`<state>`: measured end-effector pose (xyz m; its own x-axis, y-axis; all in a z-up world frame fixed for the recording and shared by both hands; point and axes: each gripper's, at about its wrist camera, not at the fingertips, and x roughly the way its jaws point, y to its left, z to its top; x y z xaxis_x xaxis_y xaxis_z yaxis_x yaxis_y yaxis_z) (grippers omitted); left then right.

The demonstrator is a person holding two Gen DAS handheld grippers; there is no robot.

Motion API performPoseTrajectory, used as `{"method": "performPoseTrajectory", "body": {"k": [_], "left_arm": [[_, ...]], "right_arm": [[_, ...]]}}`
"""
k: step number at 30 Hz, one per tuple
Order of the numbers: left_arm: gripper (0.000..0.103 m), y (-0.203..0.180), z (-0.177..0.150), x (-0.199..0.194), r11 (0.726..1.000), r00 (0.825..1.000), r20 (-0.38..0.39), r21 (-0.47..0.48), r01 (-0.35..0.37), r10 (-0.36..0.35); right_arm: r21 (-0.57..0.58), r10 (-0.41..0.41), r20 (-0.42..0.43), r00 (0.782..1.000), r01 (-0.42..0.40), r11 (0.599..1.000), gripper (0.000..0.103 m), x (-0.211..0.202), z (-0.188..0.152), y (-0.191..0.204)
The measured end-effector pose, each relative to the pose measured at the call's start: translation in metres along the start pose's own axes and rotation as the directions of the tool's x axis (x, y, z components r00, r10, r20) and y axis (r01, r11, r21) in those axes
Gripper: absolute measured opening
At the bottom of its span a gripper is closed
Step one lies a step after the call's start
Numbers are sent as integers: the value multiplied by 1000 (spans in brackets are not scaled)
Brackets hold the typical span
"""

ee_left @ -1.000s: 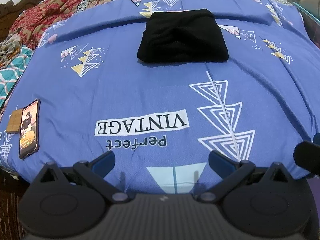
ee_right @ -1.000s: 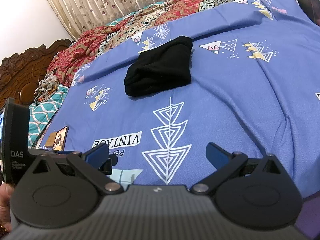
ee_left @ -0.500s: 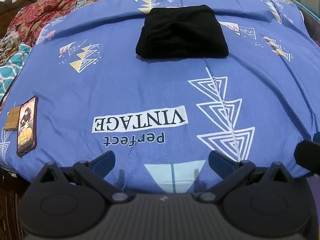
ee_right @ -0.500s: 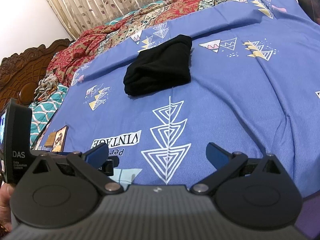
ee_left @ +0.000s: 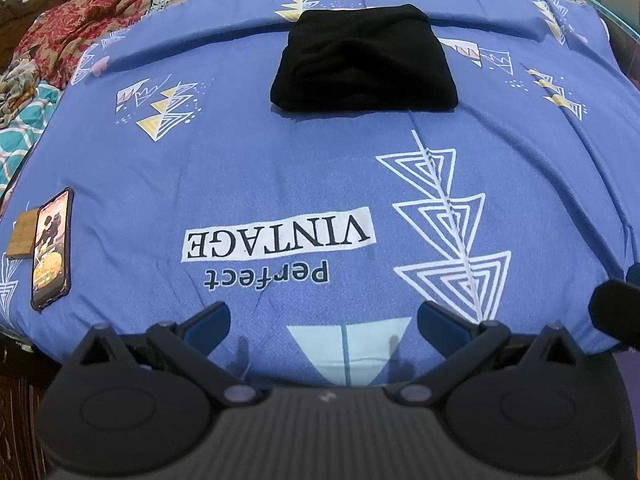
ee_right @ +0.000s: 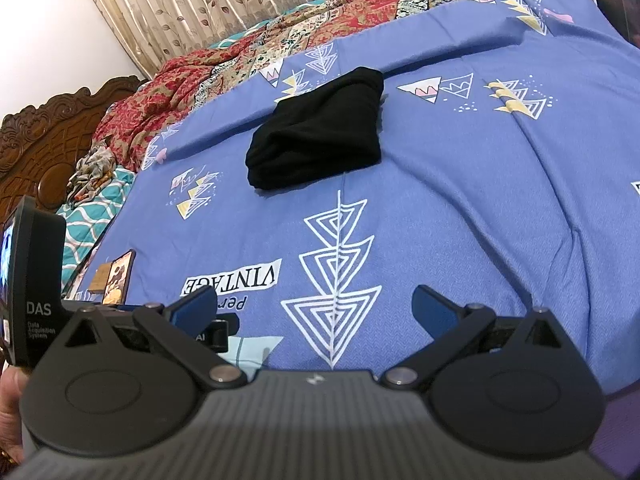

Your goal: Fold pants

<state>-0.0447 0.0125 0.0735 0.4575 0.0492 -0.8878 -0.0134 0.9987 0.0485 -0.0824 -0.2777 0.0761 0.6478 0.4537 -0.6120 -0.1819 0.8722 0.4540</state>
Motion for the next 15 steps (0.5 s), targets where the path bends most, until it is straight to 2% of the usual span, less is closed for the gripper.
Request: {"method": "performPoseTrajectory", "body": {"k": [15], "left_arm": [[103, -1, 6, 7, 1000, 999, -27, -11, 29, -29]], "right_arm": [[-3, -5, -3, 1000, 5, 1000, 103, 4, -1, -4]]}}
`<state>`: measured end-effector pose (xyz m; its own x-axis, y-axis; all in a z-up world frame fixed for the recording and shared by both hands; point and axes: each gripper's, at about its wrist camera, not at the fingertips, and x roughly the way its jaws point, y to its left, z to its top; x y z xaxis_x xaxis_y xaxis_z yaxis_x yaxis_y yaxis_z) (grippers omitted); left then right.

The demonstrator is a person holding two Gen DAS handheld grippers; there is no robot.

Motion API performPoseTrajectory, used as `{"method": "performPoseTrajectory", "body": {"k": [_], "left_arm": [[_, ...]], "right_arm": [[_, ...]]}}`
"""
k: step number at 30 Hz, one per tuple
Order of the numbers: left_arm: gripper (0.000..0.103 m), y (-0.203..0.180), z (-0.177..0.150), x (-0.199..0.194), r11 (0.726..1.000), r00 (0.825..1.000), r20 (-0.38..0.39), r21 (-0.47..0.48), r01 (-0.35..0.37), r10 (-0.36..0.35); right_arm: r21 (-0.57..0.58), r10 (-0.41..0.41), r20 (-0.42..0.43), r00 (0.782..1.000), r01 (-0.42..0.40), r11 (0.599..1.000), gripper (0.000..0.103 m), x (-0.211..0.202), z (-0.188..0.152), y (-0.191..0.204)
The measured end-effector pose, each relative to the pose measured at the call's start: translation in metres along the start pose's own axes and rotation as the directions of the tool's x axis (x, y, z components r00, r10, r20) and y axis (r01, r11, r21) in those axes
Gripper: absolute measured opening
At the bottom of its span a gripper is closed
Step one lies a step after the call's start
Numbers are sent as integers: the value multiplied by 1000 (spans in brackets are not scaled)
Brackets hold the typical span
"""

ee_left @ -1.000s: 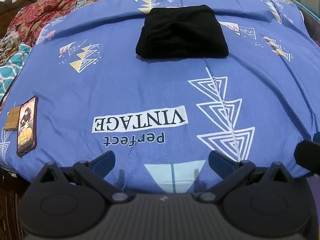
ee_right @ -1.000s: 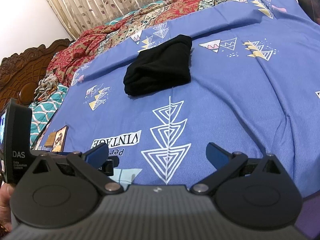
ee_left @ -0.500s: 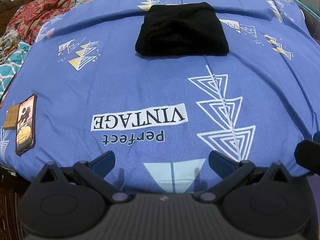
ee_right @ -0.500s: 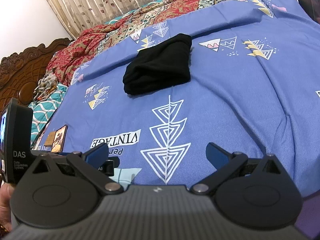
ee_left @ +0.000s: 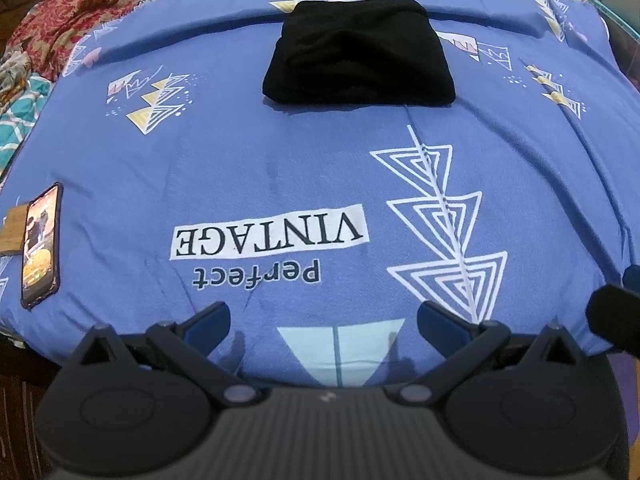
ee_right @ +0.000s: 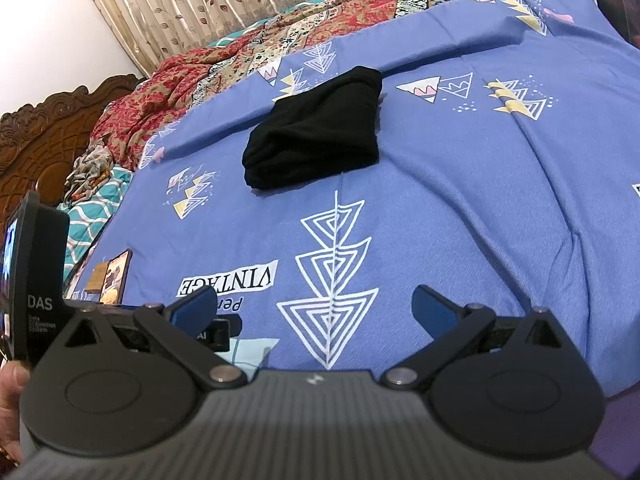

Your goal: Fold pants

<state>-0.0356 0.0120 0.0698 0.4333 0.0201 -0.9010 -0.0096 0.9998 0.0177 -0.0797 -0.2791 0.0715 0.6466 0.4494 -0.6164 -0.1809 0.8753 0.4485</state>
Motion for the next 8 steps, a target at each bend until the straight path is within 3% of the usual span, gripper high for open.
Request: {"method": "performPoseTrajectory", "body": {"k": [8], "left_arm": [[103, -7, 13, -9, 999, 996, 91, 39, 22, -25]], "right_arm": [[-34, -10, 44, 999, 11, 999, 103, 1, 12, -2]]}}
